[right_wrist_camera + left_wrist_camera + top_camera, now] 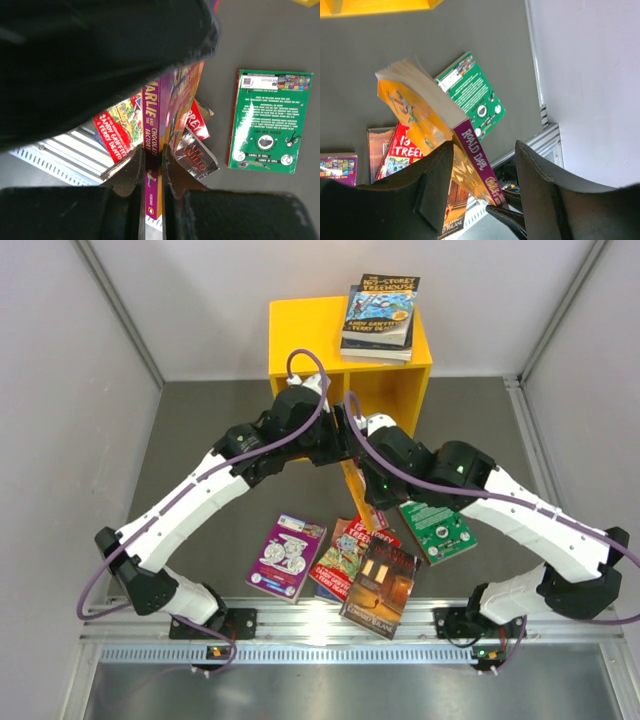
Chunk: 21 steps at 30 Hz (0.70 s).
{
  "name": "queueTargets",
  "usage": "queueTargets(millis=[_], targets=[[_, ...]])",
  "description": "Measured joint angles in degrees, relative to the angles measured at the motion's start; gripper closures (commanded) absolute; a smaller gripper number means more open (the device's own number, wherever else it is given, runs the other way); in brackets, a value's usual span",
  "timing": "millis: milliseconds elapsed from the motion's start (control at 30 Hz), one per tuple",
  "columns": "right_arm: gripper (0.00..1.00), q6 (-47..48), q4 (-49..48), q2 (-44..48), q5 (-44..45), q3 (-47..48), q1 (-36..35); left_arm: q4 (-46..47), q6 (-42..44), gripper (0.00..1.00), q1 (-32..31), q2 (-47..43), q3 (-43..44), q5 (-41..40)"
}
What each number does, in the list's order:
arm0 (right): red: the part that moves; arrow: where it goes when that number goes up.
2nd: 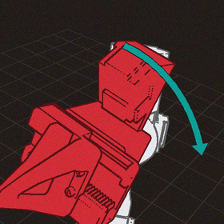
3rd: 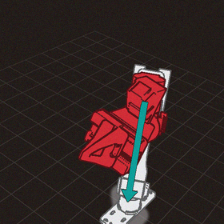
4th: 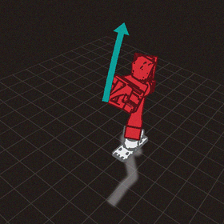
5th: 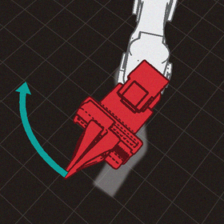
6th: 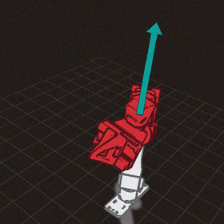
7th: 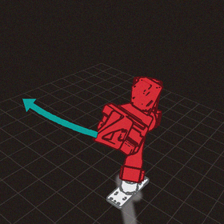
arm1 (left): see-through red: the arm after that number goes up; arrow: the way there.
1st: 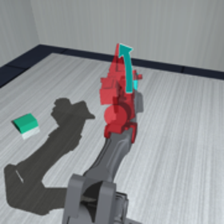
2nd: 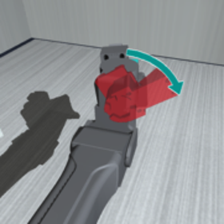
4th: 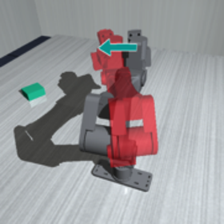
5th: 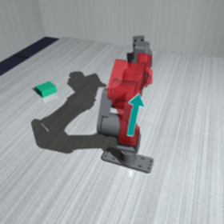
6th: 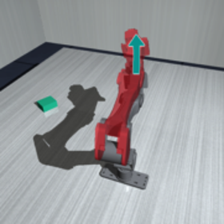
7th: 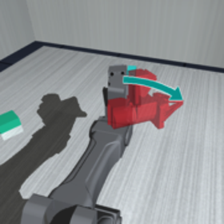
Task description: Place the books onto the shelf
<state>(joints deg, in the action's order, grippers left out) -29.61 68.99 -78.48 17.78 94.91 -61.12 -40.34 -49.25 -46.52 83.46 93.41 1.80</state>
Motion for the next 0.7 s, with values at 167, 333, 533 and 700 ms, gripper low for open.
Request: queueTargets(millis=[167, 333, 533, 700], targets=[[1.00, -0.07, 0.39, 0.00, 2.38, 2.73, 0.00, -2.75, 0.57, 0.60, -0.96, 3.74, 2.47, 0.44], [1.00, -0.57, 0.31, 0.00, 3.19, 2.91, -0.22, -2.25, -1.70, 1.00, -1.55, 5.44, 5.53, 1.36], [0.52, -1.36, -0.17, 0.55, 4.48, 2.93, -0.26, -3.08, -1.75, 1.00, -1.68, 6.29, 7.54, 0.70], [0.05, -1.33, -0.31, 2.93, 7.32, 3.85, -0.17, -8.85, 2.60, 1.00, -1.20, 8.44, 11.41, -0.11]])
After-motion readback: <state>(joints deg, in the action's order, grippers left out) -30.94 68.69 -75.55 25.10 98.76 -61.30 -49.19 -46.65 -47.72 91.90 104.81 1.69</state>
